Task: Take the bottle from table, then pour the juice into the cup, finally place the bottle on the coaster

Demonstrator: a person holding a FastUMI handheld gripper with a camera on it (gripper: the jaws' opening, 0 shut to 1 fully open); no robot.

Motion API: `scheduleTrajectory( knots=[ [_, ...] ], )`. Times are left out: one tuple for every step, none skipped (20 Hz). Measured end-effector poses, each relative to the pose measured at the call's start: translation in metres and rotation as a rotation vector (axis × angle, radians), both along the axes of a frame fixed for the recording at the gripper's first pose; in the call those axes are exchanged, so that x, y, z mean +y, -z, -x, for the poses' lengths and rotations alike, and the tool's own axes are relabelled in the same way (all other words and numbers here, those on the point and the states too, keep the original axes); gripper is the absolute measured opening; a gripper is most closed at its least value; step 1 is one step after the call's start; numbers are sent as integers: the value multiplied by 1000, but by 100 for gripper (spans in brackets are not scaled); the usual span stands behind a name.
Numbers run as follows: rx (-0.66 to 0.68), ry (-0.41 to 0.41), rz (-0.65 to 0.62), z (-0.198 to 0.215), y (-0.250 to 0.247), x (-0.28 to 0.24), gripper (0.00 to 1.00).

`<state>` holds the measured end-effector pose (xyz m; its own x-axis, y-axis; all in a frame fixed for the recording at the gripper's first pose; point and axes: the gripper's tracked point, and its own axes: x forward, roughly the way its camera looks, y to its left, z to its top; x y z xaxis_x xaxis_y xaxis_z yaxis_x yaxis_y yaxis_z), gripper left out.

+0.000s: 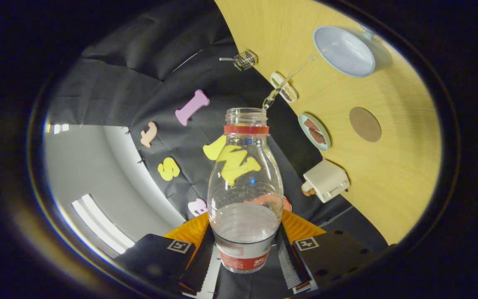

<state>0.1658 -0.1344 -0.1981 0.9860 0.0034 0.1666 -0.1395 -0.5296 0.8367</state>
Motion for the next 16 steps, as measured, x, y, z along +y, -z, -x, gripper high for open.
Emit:
scheduleTrajectory(
  knots=[
    [-3,-2,-12,0,-2,-2,75],
    [-7,-1,-23,-1,-4,-3,75],
    [-7,3,-35,0,-6,-6,75],
    [-10,8,-47,-2,-9,-10,75],
    [-11,11,-61,-2,-12,-12,75],
    [-21,13,-79,-2,-21,-13,75],
    [-27,14,-97,-2,-26,-13,75],
    [-31,10,-108,-2,-32,-13,75],
    [-32,9,-111,-2,-31,-12,75],
    [-35,16,-110,-2,-33,-14,75],
    [-37,18,-110,-2,-33,-15,75],
    [-35,20,-112,-3,-32,-18,75],
    [-33,24,-112,-4,-29,-21,75],
    [-28,28,-111,-3,-24,-23,75],
    [-16,34,-112,-4,-17,-25,75],
    [1,34,-111,-4,-8,-25,75]
  ],
)
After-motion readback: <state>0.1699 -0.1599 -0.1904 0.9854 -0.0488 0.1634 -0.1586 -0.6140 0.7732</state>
